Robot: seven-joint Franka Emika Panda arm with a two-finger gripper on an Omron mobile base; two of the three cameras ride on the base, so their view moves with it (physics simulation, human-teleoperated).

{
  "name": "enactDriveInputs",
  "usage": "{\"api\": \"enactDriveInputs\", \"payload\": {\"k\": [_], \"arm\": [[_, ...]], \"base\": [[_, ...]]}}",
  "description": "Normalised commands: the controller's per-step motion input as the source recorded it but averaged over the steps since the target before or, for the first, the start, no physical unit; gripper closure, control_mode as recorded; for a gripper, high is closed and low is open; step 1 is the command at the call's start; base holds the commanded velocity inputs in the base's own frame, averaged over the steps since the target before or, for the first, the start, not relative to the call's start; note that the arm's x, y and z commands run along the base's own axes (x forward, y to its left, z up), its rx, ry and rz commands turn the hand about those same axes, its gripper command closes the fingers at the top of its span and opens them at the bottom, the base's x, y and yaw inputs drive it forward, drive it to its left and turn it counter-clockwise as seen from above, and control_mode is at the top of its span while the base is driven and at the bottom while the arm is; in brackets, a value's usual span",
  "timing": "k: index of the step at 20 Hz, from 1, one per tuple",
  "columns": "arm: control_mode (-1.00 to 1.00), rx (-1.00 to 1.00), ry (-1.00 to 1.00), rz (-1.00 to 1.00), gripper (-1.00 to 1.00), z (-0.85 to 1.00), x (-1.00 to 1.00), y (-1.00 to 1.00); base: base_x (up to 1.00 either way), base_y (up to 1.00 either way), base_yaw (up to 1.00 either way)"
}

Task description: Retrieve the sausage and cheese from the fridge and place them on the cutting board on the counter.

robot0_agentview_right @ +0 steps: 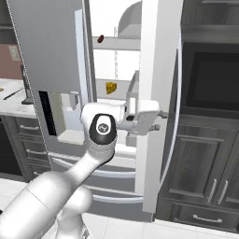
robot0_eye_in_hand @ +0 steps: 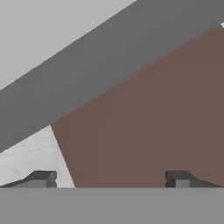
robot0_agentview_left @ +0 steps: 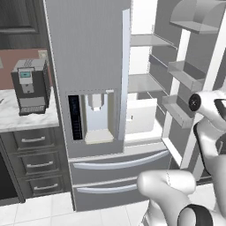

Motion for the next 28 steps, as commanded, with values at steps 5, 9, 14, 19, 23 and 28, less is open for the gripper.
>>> {"api": "enactDriveInputs", "payload": {"k": [5, 9, 14, 19, 23, 28], "arm": [[-1.0, 0.01, -0.19, 0.0, -1.0, 0.67, -1.0, 0.51], [-1.0, 0.01, -0.1, 0.0, -1.0, 0.51, -0.98, 0.86], [-1.0, 0.0, -0.02, 0.08, -1.0, 0.21, -0.86, 1.0], [-1.0, 0.03, 0.0, 0.09, -1.0, 0.14, -0.7, 1.0], [-1.0, 0.09, 0.0, 0.07, -1.0, 0.04, -0.21, 0.99], [-1.0, 0.04, 0.12, 0.27, -1.0, 0.01, -0.39, 0.81]], "base": [[0.0, 0.0, 0.0], [0.0, 0.0, 0.0], [0.0, 0.0, 0.0], [0.0, 0.0, 0.0], [0.0, 0.0, 0.0], [0.0, 0.0, 0.0]]}}
